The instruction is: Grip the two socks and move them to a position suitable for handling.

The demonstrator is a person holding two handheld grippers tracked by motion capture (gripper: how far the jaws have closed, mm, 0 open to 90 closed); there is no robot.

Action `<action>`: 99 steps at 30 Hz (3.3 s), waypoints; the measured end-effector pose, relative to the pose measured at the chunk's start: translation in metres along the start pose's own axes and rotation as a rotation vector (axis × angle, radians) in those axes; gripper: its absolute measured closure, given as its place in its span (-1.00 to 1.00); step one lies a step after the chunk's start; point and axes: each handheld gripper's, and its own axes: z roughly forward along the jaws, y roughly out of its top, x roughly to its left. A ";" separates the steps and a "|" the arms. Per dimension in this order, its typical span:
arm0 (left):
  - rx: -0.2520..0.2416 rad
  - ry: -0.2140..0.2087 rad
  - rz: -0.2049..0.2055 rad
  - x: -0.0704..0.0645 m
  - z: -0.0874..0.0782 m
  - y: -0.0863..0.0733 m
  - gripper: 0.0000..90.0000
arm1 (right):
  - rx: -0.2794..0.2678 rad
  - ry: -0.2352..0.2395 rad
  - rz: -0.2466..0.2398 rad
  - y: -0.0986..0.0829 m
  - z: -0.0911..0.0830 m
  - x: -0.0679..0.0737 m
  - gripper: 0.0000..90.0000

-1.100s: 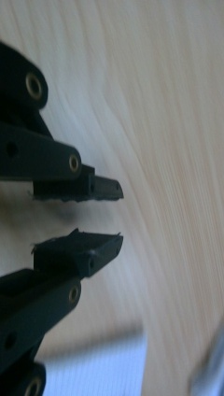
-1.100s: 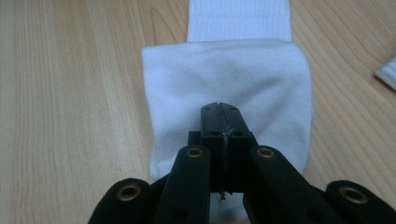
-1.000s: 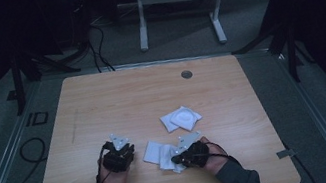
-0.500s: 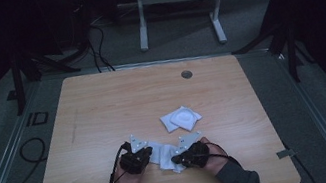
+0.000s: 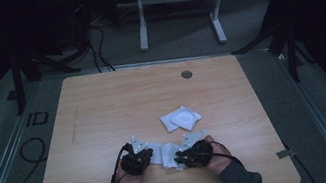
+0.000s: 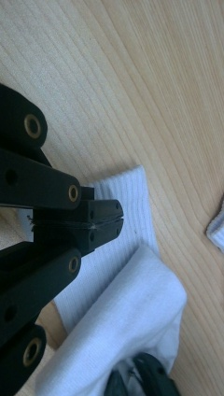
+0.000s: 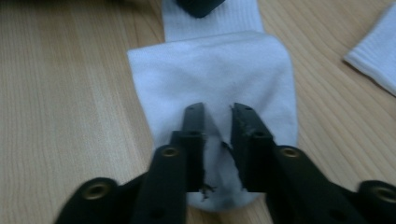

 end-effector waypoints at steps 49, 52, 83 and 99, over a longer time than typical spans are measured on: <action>0.009 0.017 0.016 -0.002 0.000 0.000 0.99 | 0.039 -0.211 0.394 -0.068 -0.089 -0.057 0.94; 0.008 0.016 0.015 -0.002 0.000 0.000 0.99 | 0.065 -0.230 0.393 -0.070 -0.086 -0.059 0.94; -0.052 0.032 -0.033 0.014 -0.012 0.000 0.70 | 0.035 -0.339 0.368 0.001 -0.029 -0.120 0.89; -0.049 0.057 -0.034 0.017 -0.011 0.000 0.74 | 0.109 -0.326 0.366 0.002 -0.001 -0.119 0.87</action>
